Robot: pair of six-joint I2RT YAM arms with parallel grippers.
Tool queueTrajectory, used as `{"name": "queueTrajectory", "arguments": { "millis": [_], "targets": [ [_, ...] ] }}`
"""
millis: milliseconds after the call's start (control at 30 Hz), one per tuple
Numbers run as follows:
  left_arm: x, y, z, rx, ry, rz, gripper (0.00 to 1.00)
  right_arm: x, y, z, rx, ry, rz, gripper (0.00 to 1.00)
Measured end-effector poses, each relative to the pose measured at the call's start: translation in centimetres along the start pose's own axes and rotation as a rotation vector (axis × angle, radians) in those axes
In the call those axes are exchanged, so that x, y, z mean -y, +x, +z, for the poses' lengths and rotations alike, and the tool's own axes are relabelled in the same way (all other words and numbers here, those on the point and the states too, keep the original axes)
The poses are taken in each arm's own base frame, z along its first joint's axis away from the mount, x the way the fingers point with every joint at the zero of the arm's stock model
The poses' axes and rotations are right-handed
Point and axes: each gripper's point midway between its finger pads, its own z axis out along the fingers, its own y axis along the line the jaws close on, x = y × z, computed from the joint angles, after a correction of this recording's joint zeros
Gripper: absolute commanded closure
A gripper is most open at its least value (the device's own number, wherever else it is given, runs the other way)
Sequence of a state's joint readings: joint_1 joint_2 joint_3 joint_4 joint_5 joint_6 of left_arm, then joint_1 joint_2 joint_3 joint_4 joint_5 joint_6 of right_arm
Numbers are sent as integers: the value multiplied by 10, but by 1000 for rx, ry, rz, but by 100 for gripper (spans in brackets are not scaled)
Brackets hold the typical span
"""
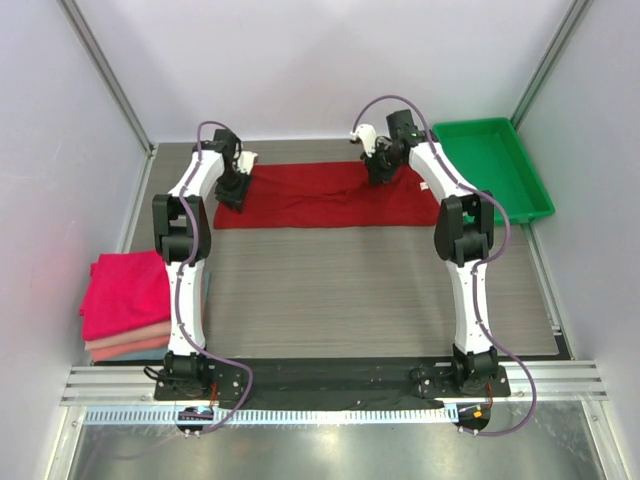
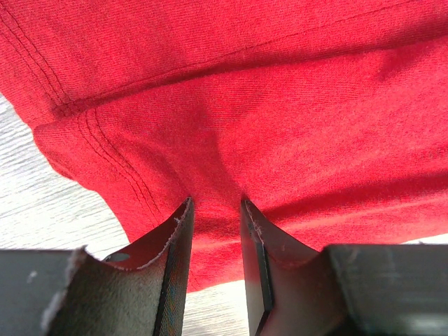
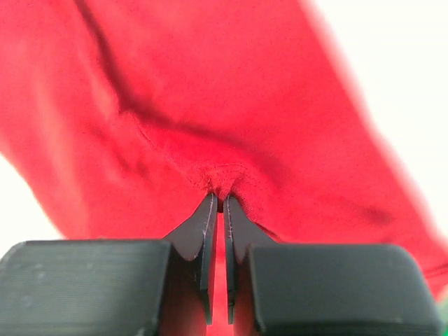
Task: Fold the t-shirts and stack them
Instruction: Fold the tshirt
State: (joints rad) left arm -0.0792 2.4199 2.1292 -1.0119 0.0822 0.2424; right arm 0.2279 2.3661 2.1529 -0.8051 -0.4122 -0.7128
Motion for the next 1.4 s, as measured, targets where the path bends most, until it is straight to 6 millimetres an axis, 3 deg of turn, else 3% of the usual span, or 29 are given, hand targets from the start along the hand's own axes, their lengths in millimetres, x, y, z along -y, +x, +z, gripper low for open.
{"name": "queueTrajectory", "arguments": {
  "millis": [200,233,267,333,467,600,700,800,900,1067,1233,1400],
  "targets": [
    [0,0,0,-1,-3,2,66,35,-59,13,123,140,-70,86],
    [0,0,0,-1,-4,2,66,40,-65,18,144,162,-66,61],
    [0,0,0,-1,-4,2,65,43,-71,22,160,182,-58,53],
    [0,0,0,-1,-5,3,66,48,-80,28,180,226,-68,49],
    [1,0,-2,1,-2,12,61,52,-82,29,184,277,-57,50],
    [3,0,-15,23,18,100,53,32,-55,16,134,259,0,49],
    [4,4,-43,51,25,265,54,25,-42,-5,115,266,22,49],
    [3,9,-81,69,15,463,58,23,-40,-28,126,291,25,48],
    [2,12,-98,54,23,589,59,26,-44,-45,144,317,29,48],
    [3,31,-79,-48,97,677,58,24,-46,-51,157,324,40,48],
    [6,54,-44,-163,186,701,58,19,-31,-43,120,310,52,48],
    [5,67,-28,-222,215,703,57,14,-19,-40,89,301,62,48]
  ]
}}
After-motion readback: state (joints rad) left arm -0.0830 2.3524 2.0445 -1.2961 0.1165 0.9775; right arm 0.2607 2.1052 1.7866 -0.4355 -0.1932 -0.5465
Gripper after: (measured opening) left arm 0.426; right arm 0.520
